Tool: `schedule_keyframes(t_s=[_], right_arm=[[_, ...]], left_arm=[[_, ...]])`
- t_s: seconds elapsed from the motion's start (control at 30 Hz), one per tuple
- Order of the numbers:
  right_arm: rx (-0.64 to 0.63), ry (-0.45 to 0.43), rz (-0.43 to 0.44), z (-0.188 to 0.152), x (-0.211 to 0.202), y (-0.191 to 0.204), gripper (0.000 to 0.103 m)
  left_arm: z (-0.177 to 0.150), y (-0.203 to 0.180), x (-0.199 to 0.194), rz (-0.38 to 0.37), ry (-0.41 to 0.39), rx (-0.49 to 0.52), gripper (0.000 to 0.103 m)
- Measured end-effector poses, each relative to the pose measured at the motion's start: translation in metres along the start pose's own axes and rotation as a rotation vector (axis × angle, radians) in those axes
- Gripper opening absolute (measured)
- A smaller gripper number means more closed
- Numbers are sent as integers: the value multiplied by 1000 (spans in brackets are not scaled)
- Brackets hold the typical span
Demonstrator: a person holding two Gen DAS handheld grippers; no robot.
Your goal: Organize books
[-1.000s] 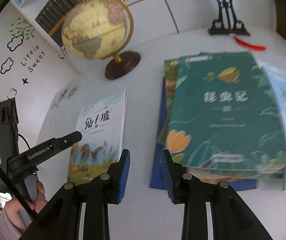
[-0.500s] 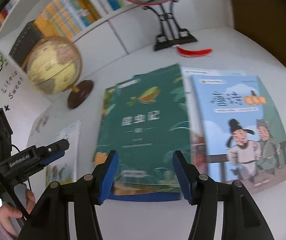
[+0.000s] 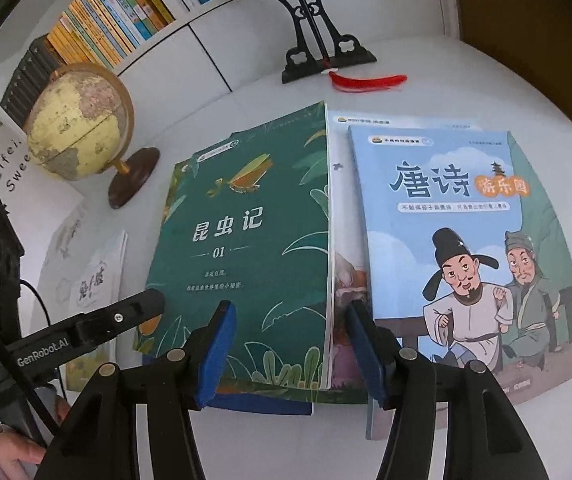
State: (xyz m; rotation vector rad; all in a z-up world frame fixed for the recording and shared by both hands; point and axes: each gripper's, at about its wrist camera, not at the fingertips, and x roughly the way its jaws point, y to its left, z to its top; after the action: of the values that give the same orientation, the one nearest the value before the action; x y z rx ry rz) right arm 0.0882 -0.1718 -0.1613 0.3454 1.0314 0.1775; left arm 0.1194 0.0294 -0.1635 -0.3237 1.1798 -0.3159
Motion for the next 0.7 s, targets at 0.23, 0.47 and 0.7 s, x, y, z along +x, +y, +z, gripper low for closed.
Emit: schedule_keyframes(t_s=[0.23,0.47,0.7], right_arm=[[20,28,17,3,-3,-2,44],[53,37,28,-11,-21,-15,14],[36,116,68,-60,-48,-20,14]], left_arm=[[-5,-14,-7,39,-22,38,59],[-26,-8,-24,-4,-13,31,59],[-73,7,-32,-52,66,28,59]])
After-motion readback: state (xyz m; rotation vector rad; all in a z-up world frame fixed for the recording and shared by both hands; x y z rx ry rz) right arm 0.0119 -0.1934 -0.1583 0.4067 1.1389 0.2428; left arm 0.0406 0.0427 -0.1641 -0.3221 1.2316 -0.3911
